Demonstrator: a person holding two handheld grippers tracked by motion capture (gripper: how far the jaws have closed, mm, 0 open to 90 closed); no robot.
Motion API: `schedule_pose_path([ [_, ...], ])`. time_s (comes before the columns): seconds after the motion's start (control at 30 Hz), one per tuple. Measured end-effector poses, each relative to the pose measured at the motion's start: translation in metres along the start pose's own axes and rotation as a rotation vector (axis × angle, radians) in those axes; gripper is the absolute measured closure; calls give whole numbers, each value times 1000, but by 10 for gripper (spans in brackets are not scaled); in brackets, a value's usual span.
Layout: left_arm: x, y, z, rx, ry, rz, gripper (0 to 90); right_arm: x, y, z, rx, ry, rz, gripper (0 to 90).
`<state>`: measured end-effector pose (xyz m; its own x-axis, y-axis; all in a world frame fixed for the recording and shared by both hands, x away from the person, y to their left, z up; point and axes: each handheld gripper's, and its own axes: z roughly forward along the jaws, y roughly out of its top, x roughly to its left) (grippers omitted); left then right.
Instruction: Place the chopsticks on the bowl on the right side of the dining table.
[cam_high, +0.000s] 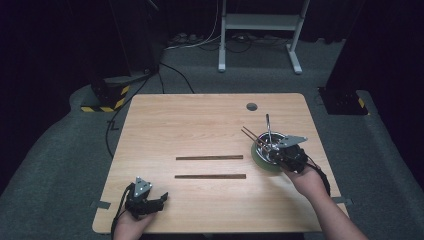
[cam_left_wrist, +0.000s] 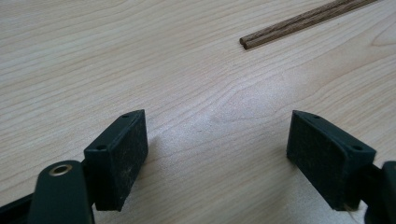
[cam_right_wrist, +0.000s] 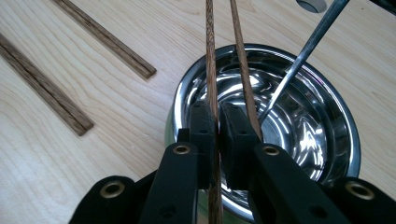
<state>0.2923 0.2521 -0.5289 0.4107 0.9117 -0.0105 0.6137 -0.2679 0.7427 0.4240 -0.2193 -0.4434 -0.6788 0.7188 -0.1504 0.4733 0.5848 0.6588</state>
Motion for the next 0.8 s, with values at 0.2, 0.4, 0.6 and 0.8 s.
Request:
schedule_pose_path([
  [0.2,0,0,0,0,0,0,205,-6,-1,5,16,-8,0,835],
  [0.4,0,0,0,0,0,0,204,-9,0,14,26,-10,-3,834],
  [0.6,0,0,0,1,0,0,204,-11,1,18,36,-13,-10,834],
  [0.8,0,0,0,1,1,0,205,-14,4,21,46,-29,-24,833],
])
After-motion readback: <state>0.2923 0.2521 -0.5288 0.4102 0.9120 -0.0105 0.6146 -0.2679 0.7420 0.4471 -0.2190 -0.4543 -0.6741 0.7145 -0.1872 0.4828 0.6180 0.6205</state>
